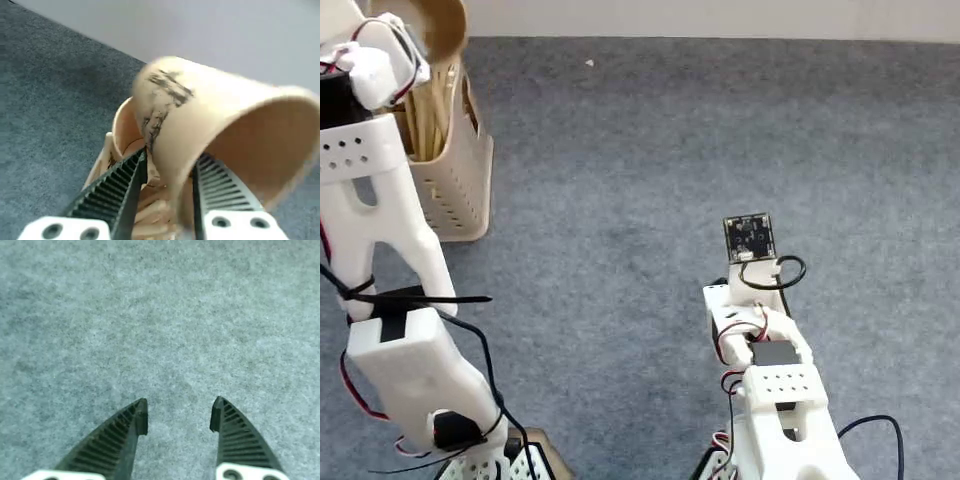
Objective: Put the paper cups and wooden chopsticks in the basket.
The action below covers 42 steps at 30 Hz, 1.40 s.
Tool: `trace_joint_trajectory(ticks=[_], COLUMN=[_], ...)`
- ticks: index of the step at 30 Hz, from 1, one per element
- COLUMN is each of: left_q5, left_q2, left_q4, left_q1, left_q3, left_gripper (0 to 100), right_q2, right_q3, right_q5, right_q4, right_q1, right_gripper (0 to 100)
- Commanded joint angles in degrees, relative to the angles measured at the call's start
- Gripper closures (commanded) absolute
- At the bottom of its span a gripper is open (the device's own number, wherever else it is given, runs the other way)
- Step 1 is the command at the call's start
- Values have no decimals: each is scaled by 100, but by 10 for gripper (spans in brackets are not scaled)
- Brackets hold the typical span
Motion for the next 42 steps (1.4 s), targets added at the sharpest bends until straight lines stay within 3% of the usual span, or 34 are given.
trace_joint_trajectory(ticks=[1,11,21,27,32,39,42], left_q5=[26,26,-932,-985,-985,-985,-993], left_q2=[-268,-31,980,1393,1103,312,-207], left_q4=[-264,-413,-1064,-1029,-1046,-1020,-413], left_q1=[-286,-435,-435,-549,-558,-585,-585], left_q3=[-40,-40,-48,-48,-268,-1543,-2026], left_gripper=[832,832,832,832,832,832,832], right_q2=[-119,-119,-119,-119,-119,-119,-136], right_q3=[-48,-48,-48,-48,-48,-48,-48], right_q5=[79,79,79,79,79,79,79], right_q4=[-84,-84,-84,-84,-84,-84,-84], right_q1=[-31,-31,-31,-40,-40,-40,-31], right_gripper=[786,786,786,786,786,786,786])
